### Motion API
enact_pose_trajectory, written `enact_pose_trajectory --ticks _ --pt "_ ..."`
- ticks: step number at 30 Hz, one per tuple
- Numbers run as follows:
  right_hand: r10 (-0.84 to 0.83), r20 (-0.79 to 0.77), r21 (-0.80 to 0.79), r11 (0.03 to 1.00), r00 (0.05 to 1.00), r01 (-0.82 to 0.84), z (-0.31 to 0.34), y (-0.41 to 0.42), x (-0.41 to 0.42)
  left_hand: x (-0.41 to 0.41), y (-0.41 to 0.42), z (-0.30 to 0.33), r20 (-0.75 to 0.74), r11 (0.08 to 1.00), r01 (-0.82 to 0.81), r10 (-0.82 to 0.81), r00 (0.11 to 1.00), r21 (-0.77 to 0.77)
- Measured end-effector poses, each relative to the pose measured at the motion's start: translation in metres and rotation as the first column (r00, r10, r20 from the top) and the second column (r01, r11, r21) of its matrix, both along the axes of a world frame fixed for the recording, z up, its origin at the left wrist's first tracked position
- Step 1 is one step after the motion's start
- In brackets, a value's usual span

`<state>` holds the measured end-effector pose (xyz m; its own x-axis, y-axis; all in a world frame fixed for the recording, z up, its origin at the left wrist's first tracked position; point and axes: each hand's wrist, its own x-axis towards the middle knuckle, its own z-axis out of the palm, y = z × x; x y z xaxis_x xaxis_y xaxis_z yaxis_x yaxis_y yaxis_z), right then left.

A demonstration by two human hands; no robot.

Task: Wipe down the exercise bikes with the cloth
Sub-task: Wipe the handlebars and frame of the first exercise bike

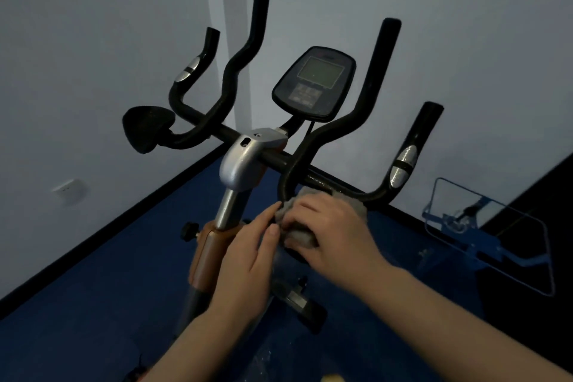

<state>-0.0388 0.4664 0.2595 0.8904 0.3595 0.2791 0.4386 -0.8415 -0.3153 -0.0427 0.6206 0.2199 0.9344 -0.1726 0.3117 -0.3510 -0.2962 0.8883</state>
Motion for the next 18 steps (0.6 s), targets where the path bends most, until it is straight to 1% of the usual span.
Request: enact_pose_trajectory --ticks 3,5,6,7,9,10,11,13,15,16,17,18 --pt "0.107 -0.113 -0.190 0.974 0.988 -0.127 0.006 -0.015 -0.005 0.000 0.002 0.001 0.046 0.996 0.008 -0.012 0.999 0.086" --pt "0.178 -0.214 -0.274 0.933 0.960 -0.234 0.019 -0.026 -0.001 0.002 0.004 0.002 0.028 0.995 0.024 -0.027 0.999 0.099" --pt "0.177 -0.257 -0.278 0.928 0.950 -0.248 0.026 -0.027 0.003 0.002 0.005 0.003 0.018 0.995 0.029 -0.031 0.999 0.096" --pt "0.164 -0.265 -0.258 0.937 0.950 -0.234 0.029 -0.025 0.008 0.003 0.006 0.004 0.015 0.995 0.028 -0.030 0.999 0.095" --pt "0.094 -0.193 -0.184 0.974 0.977 -0.130 0.030 -0.016 0.012 0.003 0.004 0.006 0.019 0.995 0.024 -0.026 0.999 0.094" --pt "0.051 -0.153 -0.176 0.981 0.987 -0.078 0.027 -0.013 0.010 0.001 0.003 0.007 0.030 0.995 0.023 -0.026 0.999 0.097" --pt "0.037 -0.127 -0.191 0.980 0.991 -0.061 0.022 -0.012 0.006 0.000 0.002 0.008 0.043 0.994 0.020 -0.024 0.999 0.105" --pt "0.083 -0.141 -0.245 0.963 0.987 -0.116 0.015 -0.016 -0.005 0.001 0.003 0.009 0.027 0.993 0.021 -0.024 0.999 0.112" --pt "0.120 -0.219 -0.275 0.945 0.968 -0.179 0.022 -0.026 -0.011 0.004 0.005 0.006 -0.033 0.995 0.048 -0.046 0.998 0.091" --pt "0.122 -0.246 -0.250 0.950 0.962 -0.185 0.029 -0.030 -0.010 0.007 0.006 0.005 -0.057 0.995 0.058 -0.054 0.997 0.082" --pt "0.102 -0.246 -0.189 0.970 0.964 -0.151 0.035 -0.033 -0.006 0.009 0.007 0.005 -0.067 0.995 0.059 -0.054 0.996 0.081" --pt "0.064 -0.198 -0.085 0.993 0.978 -0.082 0.041 -0.033 0.001 0.011 0.006 0.004 -0.066 0.995 0.053 -0.048 0.997 0.080"
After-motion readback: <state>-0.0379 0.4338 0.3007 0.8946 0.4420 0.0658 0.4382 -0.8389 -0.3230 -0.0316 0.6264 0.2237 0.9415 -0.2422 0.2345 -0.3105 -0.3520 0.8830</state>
